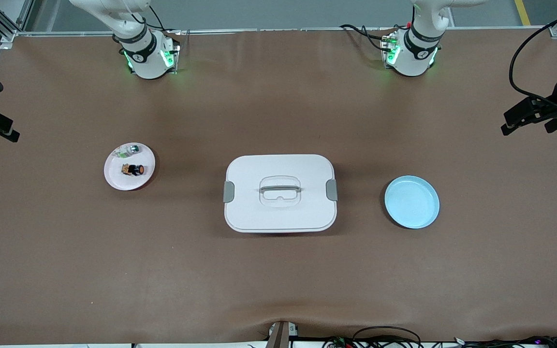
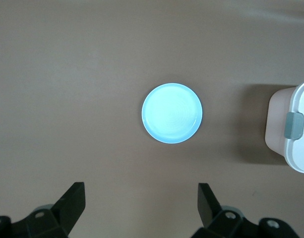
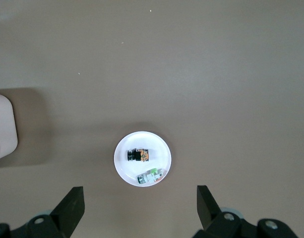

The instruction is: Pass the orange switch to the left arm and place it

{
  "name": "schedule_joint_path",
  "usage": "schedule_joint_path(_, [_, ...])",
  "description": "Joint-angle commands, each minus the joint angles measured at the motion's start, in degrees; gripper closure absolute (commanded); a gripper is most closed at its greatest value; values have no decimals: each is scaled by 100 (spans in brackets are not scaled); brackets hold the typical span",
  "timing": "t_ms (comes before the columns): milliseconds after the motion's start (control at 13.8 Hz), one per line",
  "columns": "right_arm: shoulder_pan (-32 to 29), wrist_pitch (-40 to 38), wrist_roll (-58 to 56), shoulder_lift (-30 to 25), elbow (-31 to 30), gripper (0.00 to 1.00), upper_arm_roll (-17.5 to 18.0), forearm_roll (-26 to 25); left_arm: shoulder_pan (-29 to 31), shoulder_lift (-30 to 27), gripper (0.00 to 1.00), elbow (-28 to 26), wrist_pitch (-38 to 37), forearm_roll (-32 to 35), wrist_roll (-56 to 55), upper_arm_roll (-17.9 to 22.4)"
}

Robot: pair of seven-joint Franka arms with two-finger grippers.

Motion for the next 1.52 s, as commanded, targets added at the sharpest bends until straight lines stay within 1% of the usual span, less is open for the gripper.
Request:
schedule_joint_path(0, [6, -85, 100, 15, 105, 0, 1, -28, 16, 51, 0, 145, -110, 43, -19, -29])
schedule_joint_path(650, [-47, -6, 74, 68, 105, 0, -16, -45, 25, 77, 0, 162, -110, 43, -19, -30])
schedule_joint_path(722, [-47, 20, 126, 111, 96, 0, -16, -106, 34, 95, 0, 162, -110, 43, -19, -30])
schedule_joint_path(794, [-47, 38, 126, 321, 105, 0, -16, -124, 34, 95, 0, 162, -110, 43, -19, -30])
schedule_joint_path(867, [-47, 47, 135, 418, 105, 0, -16, -124, 34, 95, 0, 162, -110, 43, -19, -30])
schedule_joint_path(1083, [-55, 65, 74, 463, 105, 0, -25, -142, 16, 95, 0, 171, -110, 52, -28, -30])
schedule_joint_path(1228, [-47, 380, 56, 656, 87, 0, -25, -151, 25, 104, 0, 171, -110, 52, -28, -30])
schedule_joint_path(1300, [-47, 381, 65, 657, 96, 0, -25, -186, 25, 95, 0, 171, -110, 52, -28, -30])
schedule_joint_path(1372, [-47, 381, 82, 744, 78, 0, -25, -186, 25, 104, 0, 171, -110, 52, -28, -30])
schedule_joint_path(1444, [-64, 355, 83, 945, 87, 0, -25, -160, 25, 95, 0, 171, -110, 52, -28, -30])
